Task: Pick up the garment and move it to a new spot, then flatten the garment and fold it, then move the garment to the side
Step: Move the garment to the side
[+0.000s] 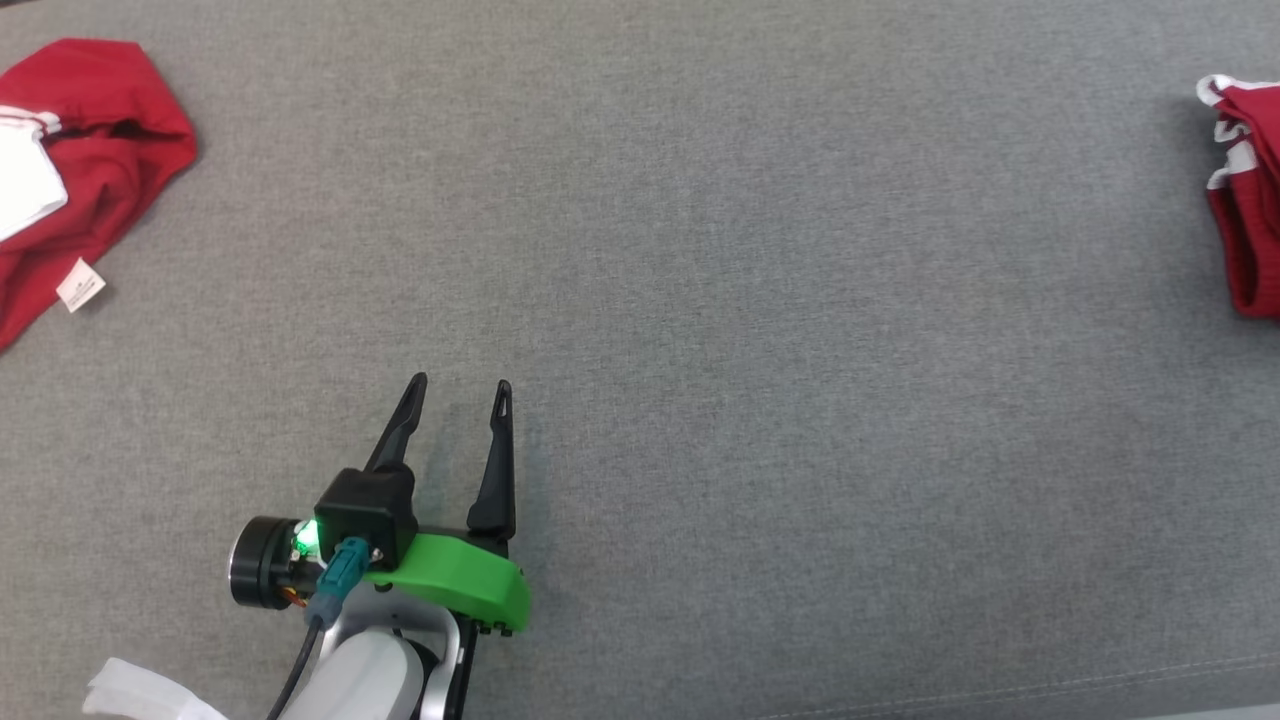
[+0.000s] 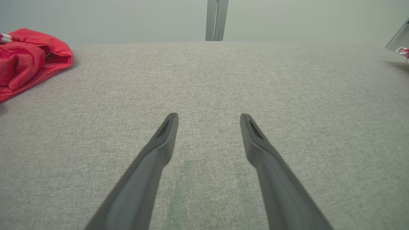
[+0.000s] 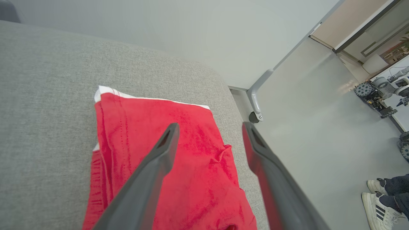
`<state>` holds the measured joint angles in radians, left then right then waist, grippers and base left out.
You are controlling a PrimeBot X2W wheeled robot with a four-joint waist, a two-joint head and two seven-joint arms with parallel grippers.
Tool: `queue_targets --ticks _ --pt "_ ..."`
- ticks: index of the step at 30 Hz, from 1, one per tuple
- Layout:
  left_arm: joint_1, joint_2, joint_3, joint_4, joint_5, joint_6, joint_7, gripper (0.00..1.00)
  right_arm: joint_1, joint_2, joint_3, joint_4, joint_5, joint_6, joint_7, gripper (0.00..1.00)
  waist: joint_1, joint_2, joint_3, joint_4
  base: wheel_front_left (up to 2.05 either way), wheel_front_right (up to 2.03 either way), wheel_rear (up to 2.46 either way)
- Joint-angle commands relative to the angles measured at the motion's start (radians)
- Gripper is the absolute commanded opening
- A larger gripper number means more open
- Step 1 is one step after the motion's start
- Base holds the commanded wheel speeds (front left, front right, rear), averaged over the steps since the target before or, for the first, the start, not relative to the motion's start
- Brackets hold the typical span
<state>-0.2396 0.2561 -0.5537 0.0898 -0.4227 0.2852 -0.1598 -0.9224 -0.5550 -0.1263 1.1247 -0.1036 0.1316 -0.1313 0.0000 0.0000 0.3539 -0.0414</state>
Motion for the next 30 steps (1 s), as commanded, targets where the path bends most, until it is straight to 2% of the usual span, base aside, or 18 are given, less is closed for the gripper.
queue_targets --ticks 1,12,19,27,30 --pt "-0.004 -0.001 0.003 0.005 -0.006 -0.001 -0.007 1.00 -0.010 0.028 -0.004 -0.007 0.006 -0.002 -0.017 1.00 0.0000 0.0000 -0.022 -0.014 0.00 0.00 0.00" --pt "-0.017 -0.016 0.060 0.123 -0.061 -0.011 -0.058 1.00 0.033 0.194 0.104 -0.052 0.048 -0.002 -0.086 1.00 0.0000 0.0000 -0.214 -0.001 0.00 0.00 0.00" --pt "0.038 -0.042 0.111 0.231 -0.109 -0.019 -0.093 1.00 0.159 0.302 0.200 -0.105 0.137 -0.002 -0.115 1.00 0.0000 0.0000 -0.351 0.032 0.00 0.00 0.00" --pt "0.125 -0.066 0.144 0.266 -0.107 -0.033 -0.107 1.00 0.393 0.389 0.199 -0.314 0.201 -0.002 -0.131 1.00 0.0000 0.0000 -0.415 0.062 0.00 0.00 0.00" --pt "0.164 -0.077 0.147 0.254 -0.090 -0.043 -0.105 1.00 0.521 0.445 0.182 -0.424 0.201 -0.002 -0.133 1.00 0.0000 0.0000 -0.430 0.075 0.00 0.00 0.00"
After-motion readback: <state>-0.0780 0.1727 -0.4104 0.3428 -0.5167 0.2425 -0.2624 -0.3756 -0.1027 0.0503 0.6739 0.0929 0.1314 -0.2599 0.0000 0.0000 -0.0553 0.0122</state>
